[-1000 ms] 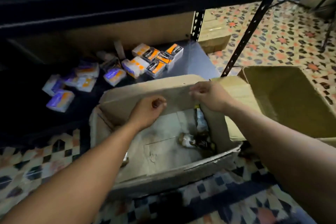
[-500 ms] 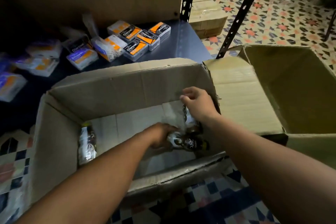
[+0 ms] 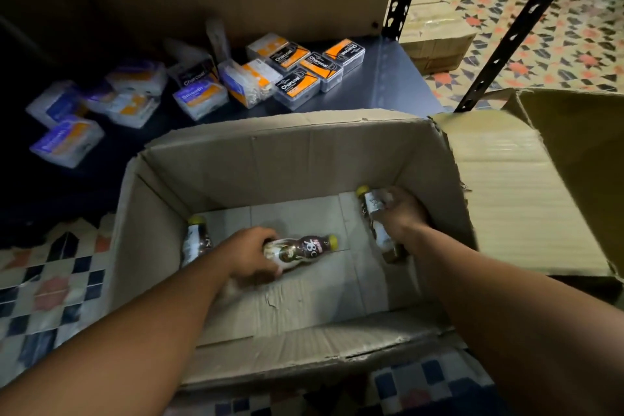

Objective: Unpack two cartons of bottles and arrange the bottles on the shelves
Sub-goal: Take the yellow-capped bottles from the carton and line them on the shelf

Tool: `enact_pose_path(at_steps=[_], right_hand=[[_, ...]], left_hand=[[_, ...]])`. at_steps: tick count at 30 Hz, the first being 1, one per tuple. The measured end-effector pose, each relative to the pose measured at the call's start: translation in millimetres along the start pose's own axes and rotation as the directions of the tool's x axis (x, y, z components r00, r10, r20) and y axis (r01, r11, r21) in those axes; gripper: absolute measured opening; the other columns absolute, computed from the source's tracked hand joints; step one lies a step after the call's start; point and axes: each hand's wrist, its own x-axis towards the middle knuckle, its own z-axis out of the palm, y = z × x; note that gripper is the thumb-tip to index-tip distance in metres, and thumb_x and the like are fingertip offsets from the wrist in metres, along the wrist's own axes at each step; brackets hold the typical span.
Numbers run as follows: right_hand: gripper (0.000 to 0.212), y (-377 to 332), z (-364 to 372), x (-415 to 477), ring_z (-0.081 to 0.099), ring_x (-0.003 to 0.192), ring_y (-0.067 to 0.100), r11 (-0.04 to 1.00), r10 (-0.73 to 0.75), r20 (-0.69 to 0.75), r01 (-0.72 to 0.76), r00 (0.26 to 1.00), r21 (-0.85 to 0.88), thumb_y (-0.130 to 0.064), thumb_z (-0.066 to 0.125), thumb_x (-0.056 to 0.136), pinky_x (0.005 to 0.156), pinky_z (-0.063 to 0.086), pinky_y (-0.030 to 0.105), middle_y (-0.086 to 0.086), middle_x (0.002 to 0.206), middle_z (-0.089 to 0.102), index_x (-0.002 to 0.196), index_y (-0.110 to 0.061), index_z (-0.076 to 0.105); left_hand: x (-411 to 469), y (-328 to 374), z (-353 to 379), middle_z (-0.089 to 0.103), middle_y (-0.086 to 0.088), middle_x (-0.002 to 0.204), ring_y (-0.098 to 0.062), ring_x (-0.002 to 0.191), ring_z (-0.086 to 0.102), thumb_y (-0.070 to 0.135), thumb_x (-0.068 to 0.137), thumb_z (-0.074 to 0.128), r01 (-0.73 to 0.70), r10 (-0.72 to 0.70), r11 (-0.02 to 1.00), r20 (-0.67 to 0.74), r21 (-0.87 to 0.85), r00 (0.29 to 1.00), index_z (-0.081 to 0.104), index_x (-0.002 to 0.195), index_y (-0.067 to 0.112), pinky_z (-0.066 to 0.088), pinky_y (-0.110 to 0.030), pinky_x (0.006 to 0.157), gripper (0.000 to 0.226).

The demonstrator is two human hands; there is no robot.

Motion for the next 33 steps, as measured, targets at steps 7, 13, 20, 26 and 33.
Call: enact_pose_path(at_steps=[7, 13, 20, 26, 33], right_hand=[[0.067, 0, 24, 8, 0.065, 0.103, 0.024, 0.995, -0.045, 0.162, 0.059, 0.986, -0.08, -0.029, 0.088, 0.078, 0.083, 0.049, 0.03, 0.003, 0.121, 0.069, 0.138, -0.024, 0.057], [0.04, 8, 22, 12, 0.068, 0.088, 0.023, 0.989, -0.079, 0.074, 0.087, 0.994, -0.121, -0.019, 0.078, 0.081, 0.08, 0.057, 0.034, 0.001, 0.102, 0.071, 0.118, -0.026, 0.065], [0.043, -7, 17, 2, 0.066, 0.081, 0.014, 0.96, -0.255, 0.12, 0.236, 0.959, 0.154, -0.015, 0.074, 0.089, 0.063, 0.052, 0.023, -0.001, 0.106, 0.071, 0.125, -0.032, 0.06], [0.04, -24, 9, -13, 0.072, 0.089, 0.025, 0.93, -0.343, 0.204, 0.302, 0.917, 0.208, -0.019, 0.083, 0.085, 0.072, 0.064, 0.048, -0.004, 0.112, 0.069, 0.116, -0.031, 0.062], [0.03, -34, 0, -34, 0.074, 0.094, 0.022, 0.917, -0.399, 0.276, 0.388, 0.874, 0.096, -0.033, 0.09, 0.074, 0.084, 0.061, 0.051, -0.008, 0.1, 0.076, 0.091, -0.037, 0.066]], left_hand=[[2, 17, -2, 0.055, 0.007, 0.142, -0.016, 0.126, 0.055, 0.057, 0.064, 0.086, 0.018, -0.015, 0.997, -0.049, 0.078, 0.999, 0.045, 0.148, 0.029, 0.045, -0.028, 0.101, 0.098], [13, 29, 15, 0.066, 0.006, 0.116, -0.017, 0.104, 0.063, 0.041, 0.068, 0.081, -0.034, 0.038, 0.99, -0.025, 0.136, 0.999, 0.062, 0.125, 0.03, 0.053, -0.035, 0.089, 0.061], [-2, 33, -6, 0.067, 0.007, 0.11, -0.012, 0.096, 0.066, 0.025, 0.068, 0.077, -0.093, 0.063, 0.981, -0.178, -0.171, 0.982, 0.055, 0.123, 0.037, 0.056, -0.033, 0.084, 0.061], [-18, 35, -25, 0.071, 0.008, 0.103, -0.01, 0.098, 0.068, 0.036, 0.075, 0.086, -0.179, 0.078, 0.919, -0.281, -0.352, 0.956, 0.061, 0.109, 0.03, 0.056, -0.038, 0.092, 0.043], [-40, 50, -26, 0.072, -0.003, 0.095, -0.013, 0.089, 0.067, 0.028, 0.09, 0.074, -0.207, 0.075, 0.928, -0.386, -0.311, 0.919, 0.065, 0.101, 0.013, 0.054, -0.038, 0.088, 0.021]])
